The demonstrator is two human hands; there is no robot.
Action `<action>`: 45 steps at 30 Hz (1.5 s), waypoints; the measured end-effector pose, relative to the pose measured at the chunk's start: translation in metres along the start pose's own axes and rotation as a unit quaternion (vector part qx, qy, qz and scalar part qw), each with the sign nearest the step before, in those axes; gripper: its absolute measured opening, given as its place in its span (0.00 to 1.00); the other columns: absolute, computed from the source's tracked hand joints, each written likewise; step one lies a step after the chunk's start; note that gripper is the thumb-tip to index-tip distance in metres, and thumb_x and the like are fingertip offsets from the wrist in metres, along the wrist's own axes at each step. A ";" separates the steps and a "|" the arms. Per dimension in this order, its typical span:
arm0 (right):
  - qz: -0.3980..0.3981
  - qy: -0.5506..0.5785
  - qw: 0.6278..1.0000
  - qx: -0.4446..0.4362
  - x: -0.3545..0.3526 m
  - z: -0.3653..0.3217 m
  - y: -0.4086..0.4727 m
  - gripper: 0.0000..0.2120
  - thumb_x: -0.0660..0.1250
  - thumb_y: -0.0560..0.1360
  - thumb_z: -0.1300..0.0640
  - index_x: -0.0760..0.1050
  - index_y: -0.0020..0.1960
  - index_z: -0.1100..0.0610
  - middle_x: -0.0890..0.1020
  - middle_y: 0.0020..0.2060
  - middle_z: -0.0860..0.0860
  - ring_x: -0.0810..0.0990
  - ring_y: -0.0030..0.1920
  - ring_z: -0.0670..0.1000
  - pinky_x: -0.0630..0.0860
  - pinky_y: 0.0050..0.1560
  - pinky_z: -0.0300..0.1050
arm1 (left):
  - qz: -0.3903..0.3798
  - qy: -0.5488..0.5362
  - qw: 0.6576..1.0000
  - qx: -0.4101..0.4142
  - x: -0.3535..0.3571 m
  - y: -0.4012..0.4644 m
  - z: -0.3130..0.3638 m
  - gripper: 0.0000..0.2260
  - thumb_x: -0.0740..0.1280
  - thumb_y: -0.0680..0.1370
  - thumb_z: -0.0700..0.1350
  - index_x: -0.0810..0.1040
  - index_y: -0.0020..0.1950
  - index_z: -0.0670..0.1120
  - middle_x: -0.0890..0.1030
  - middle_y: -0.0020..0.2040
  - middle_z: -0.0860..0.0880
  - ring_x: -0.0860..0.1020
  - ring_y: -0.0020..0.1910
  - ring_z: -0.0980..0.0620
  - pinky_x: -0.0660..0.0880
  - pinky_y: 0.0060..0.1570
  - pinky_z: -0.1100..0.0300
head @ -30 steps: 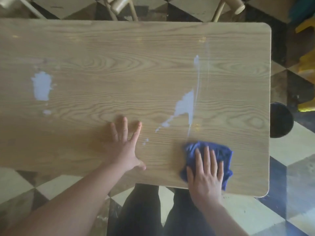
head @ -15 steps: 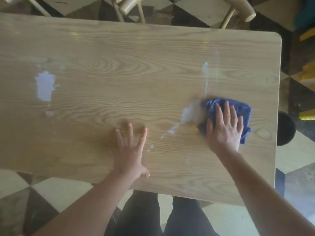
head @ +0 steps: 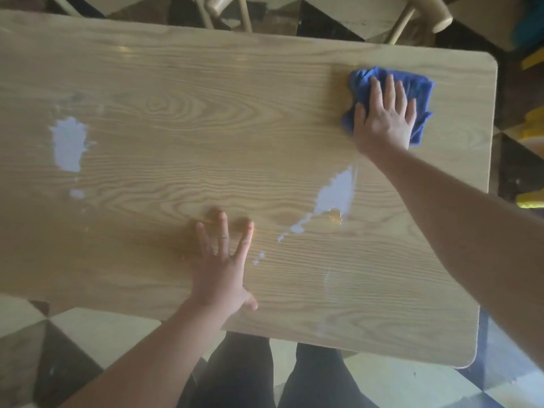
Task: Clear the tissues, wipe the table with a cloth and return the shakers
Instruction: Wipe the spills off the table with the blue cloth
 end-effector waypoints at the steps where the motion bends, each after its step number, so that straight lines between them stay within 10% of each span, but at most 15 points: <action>1: 0.001 0.002 1.000 -0.003 0.002 0.001 -0.021 0.29 0.48 0.80 0.43 0.54 0.79 0.51 0.55 0.79 0.52 0.52 0.79 0.55 0.48 0.77 0.60 | -0.003 -0.002 1.000 0.000 0.000 -0.001 0.000 0.69 0.78 0.55 0.68 0.22 0.71 0.61 0.19 0.71 0.45 0.32 0.73 0.29 0.66 0.65 0.34; 13: -0.103 -0.057 0.993 -0.012 0.057 0.010 -0.388 0.28 0.54 0.79 0.46 0.62 0.77 0.53 0.57 0.78 0.53 0.58 0.78 0.56 0.55 0.75 0.62 | -0.022 -0.036 0.999 -0.028 0.005 0.002 -0.003 0.70 0.81 0.54 0.64 0.22 0.69 0.65 0.17 0.69 0.49 0.28 0.73 0.33 0.57 0.64 0.23; 21: -0.093 -0.042 0.995 0.006 0.049 0.000 -0.318 0.27 0.53 0.80 0.45 0.59 0.78 0.48 0.58 0.78 0.52 0.54 0.79 0.54 0.52 0.76 0.60 | -0.028 -0.043 0.998 -0.027 0.006 0.003 -0.002 0.70 0.81 0.55 0.63 0.21 0.69 0.64 0.16 0.68 0.48 0.27 0.72 0.32 0.55 0.65 0.22; 34: -0.035 0.015 0.999 0.009 0.008 -0.037 0.041 0.28 0.49 0.79 0.44 0.53 0.78 0.48 0.51 0.80 0.50 0.48 0.79 0.53 0.45 0.77 0.59 | -0.008 -0.049 0.999 -0.007 0.009 0.005 -0.003 0.70 0.80 0.55 0.64 0.22 0.70 0.62 0.17 0.69 0.45 0.28 0.72 0.29 0.55 0.65 0.24; 45: -0.025 0.013 0.999 0.030 0.023 -0.028 -0.134 0.29 0.54 0.78 0.46 0.54 0.78 0.47 0.54 0.79 0.49 0.50 0.79 0.52 0.48 0.77 0.59 | -0.021 -0.055 0.998 -0.007 0.005 0.001 -0.003 0.70 0.81 0.54 0.64 0.23 0.71 0.63 0.18 0.71 0.46 0.26 0.71 0.31 0.52 0.62 0.19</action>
Point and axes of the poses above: each hand's wrist, its own y-axis towards the middle knuckle, its own x-axis out of the palm, z = x × y, the point moved 9 cm from there along y, towards the middle knuckle
